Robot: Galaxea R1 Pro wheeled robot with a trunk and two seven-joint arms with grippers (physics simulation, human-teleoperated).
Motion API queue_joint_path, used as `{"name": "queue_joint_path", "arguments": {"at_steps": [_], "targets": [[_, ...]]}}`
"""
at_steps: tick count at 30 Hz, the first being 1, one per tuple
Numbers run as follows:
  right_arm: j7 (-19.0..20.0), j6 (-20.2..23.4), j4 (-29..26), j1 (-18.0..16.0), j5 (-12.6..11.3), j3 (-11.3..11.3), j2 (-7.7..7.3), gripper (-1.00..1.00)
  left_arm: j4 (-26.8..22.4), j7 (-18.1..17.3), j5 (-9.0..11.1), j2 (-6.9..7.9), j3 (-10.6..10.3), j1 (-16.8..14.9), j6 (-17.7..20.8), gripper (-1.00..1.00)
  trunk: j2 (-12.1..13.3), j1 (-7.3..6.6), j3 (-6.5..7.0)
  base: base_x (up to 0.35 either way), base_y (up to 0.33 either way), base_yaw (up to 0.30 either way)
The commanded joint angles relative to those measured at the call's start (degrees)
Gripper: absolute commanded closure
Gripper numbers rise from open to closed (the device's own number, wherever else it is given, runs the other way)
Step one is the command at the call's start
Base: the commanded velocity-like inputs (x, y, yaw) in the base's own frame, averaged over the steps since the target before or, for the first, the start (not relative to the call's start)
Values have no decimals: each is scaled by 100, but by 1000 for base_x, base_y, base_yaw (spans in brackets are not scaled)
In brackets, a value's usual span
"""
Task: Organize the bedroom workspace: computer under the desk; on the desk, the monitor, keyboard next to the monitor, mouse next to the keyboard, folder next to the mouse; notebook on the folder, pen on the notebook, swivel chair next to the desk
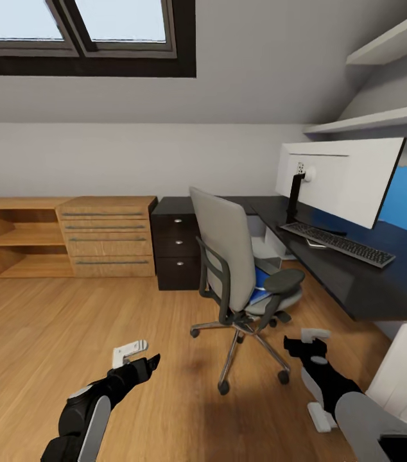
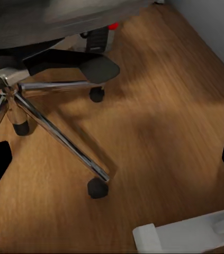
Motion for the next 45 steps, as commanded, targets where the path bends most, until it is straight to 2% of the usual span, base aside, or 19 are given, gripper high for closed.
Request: {"name": "queue_joint_path", "arguments": {"at_steps": [1,2,3,7,8,14,16,17,20,31,37,45], "targets": [[-9,2,67,-24,-37,13,6,-100,-76,30,62,4,-24,-7,22,-100,-44,22,-24,0,0,0],[-7,-2,131,-36,-54,22,11,-100,-197,33,67,10,-45,11,19,-100,-84,43,-42,0,0,0],[-5,-25,225,-50,-86,17,13,-100,-392,37,72,12,-74,158,1,-100,-124,65,-60,0,0,0],[-5,-75,259,-55,-107,9,12,-100,-482,44,77,11,-85,292,-72,-100,-285,153,-132,0,0,0],[-40,-180,193,-57,-132,-19,17,-100,-512,46,82,4,-98,371,-268,-100,-285,153,-132,0,0,0],[-77,-425,51,-58,-331,-229,-12,-100,-519,45,99,-5,-106,486,-379,-100,-285,153,-132,0,0,0],[-85,-957,0,-52,-376,-301,-14,-100,-503,14,104,14,-107,512,-383,-100,-285,153,-132,0,0,0],[-90,-1363,-4,-42,-370,-306,-5,-100,-475,7,105,22,-108,516,-387,-100,-285,153,-132,12,0,0],[-98,-1770,1,-31,-366,-308,-3,-100,-448,4,100,26,-108,518,-384,-100,-285,153,-132,140,0,0],[-100,-2147,33,-17,-365,-309,-2,-100,-425,3,88,28,-108,519,-382,-100,-285,153,-132,272,0,0],[-100,-2200,44,-17,-372,-310,5,-100,-421,3,88,28,-108,519,-376,-100,-285,153,-128,64,0,31],[-100,-2206,52,-14,-373,-309,22,-100,-421,10,73,36,-108,519,-387,-100,-285,153,-97,3,0,215]]}}
